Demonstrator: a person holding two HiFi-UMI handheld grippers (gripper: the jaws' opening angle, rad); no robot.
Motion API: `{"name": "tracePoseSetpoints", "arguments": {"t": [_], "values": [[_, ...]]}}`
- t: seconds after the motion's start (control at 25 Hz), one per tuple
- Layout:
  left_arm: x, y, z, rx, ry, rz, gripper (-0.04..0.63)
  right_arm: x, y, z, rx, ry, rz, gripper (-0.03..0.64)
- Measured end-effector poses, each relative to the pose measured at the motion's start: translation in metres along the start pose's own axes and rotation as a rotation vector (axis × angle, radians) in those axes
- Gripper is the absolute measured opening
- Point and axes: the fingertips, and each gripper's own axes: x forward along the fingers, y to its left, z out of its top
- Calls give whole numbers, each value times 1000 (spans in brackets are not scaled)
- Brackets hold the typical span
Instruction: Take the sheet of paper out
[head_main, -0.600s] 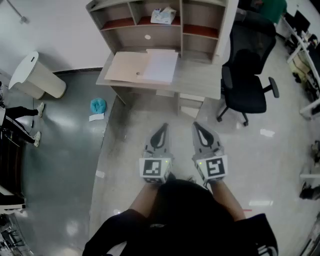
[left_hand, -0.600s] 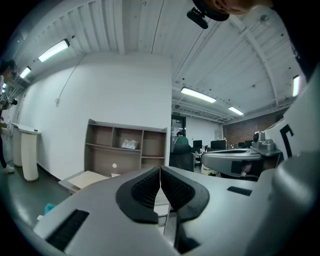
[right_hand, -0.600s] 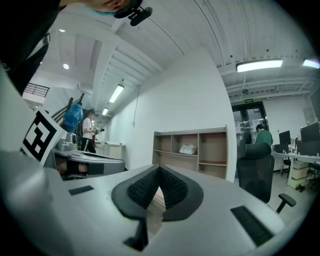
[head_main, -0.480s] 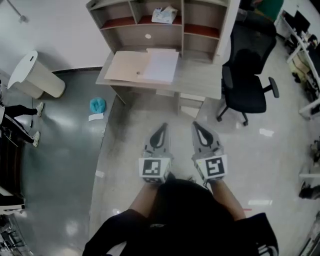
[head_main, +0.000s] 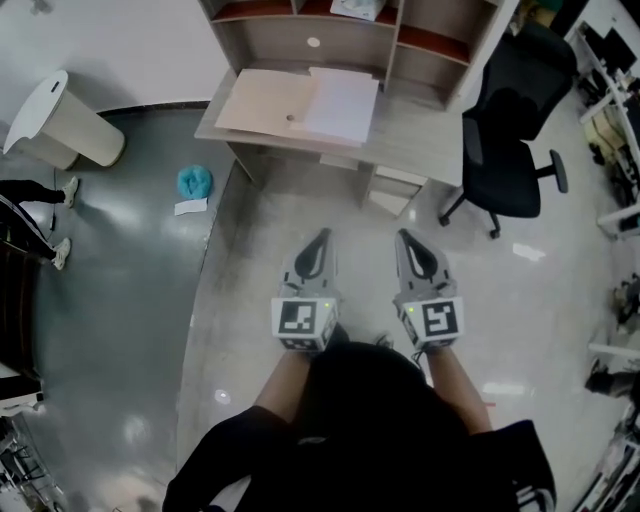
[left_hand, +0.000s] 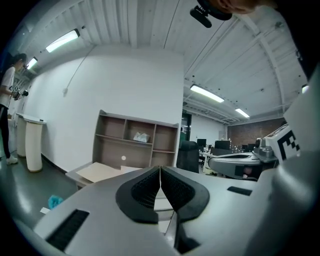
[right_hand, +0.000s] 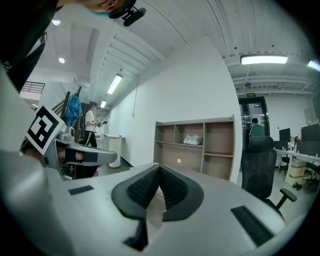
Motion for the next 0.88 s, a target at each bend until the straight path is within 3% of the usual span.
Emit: {"name": "tracePoseSetpoints", "arguments": {"t": [0.64, 0.88], "values": [[-9, 102, -17, -15, 68, -72, 49, 56, 52, -18, 4, 92, -75, 17], [-12, 118, -29, -45, 105, -76, 49, 63, 58, -23, 1, 123, -93, 17]]}}
